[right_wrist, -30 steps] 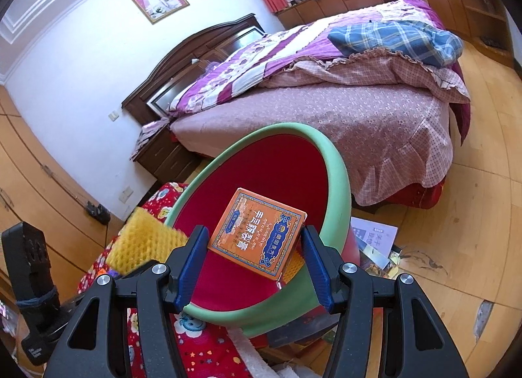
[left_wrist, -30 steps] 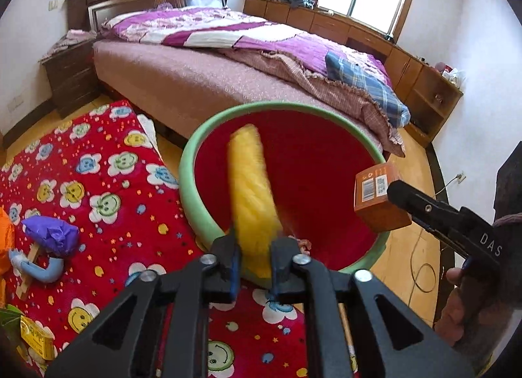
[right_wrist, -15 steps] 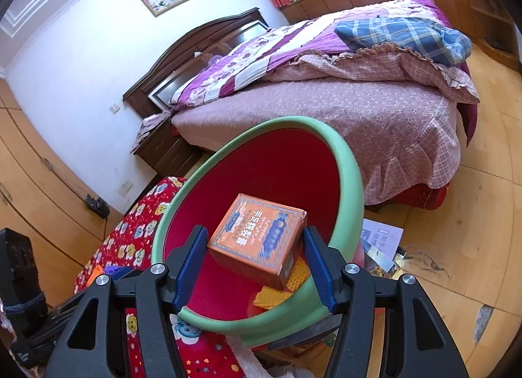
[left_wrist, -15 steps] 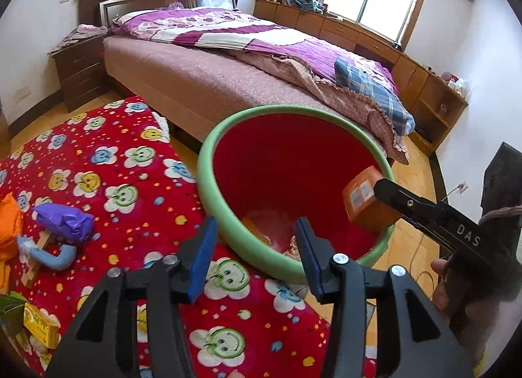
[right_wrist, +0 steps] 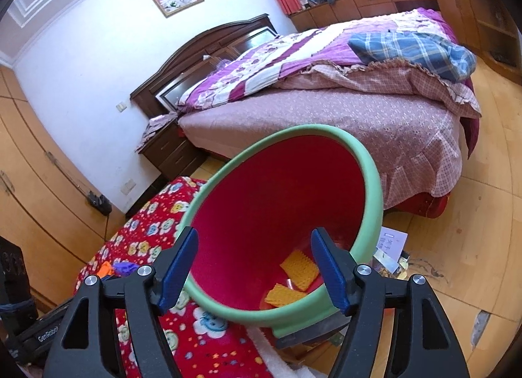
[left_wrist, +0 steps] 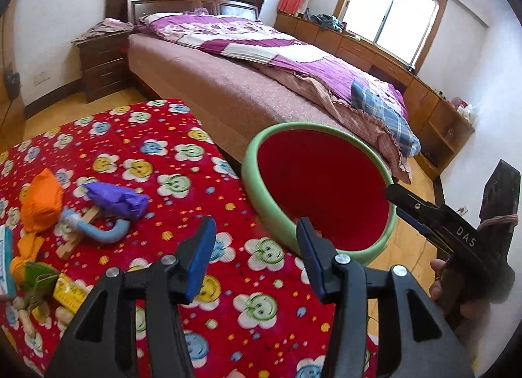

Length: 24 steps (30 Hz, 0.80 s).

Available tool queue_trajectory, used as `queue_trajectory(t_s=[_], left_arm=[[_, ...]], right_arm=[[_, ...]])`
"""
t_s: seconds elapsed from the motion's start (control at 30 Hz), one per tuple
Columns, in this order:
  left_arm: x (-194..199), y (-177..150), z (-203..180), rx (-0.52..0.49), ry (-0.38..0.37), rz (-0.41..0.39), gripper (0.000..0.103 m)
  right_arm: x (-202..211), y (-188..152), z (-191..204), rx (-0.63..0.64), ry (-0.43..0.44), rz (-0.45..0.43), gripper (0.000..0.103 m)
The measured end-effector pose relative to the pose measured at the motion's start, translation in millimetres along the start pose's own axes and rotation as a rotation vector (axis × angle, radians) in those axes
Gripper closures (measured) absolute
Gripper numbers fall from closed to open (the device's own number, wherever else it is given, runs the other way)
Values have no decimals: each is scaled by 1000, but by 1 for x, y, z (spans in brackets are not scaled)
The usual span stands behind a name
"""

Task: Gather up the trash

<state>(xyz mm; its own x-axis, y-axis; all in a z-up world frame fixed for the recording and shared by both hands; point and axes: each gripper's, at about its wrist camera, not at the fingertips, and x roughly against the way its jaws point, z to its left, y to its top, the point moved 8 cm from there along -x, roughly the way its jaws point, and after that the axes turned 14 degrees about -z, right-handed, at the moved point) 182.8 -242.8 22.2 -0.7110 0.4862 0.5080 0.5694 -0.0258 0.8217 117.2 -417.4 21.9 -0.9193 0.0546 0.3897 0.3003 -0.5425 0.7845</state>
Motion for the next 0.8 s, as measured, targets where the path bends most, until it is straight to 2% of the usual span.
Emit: queue_trajectory(t_s=[0.37, 0.8], left_arm=[[44, -4, 32, 15, 67, -17, 51], [87, -15, 81, 52, 157, -32, 50]], right_arm=[[22, -14, 41, 45, 43, 20, 30], [35, -51, 90, 101, 110, 86, 30]])
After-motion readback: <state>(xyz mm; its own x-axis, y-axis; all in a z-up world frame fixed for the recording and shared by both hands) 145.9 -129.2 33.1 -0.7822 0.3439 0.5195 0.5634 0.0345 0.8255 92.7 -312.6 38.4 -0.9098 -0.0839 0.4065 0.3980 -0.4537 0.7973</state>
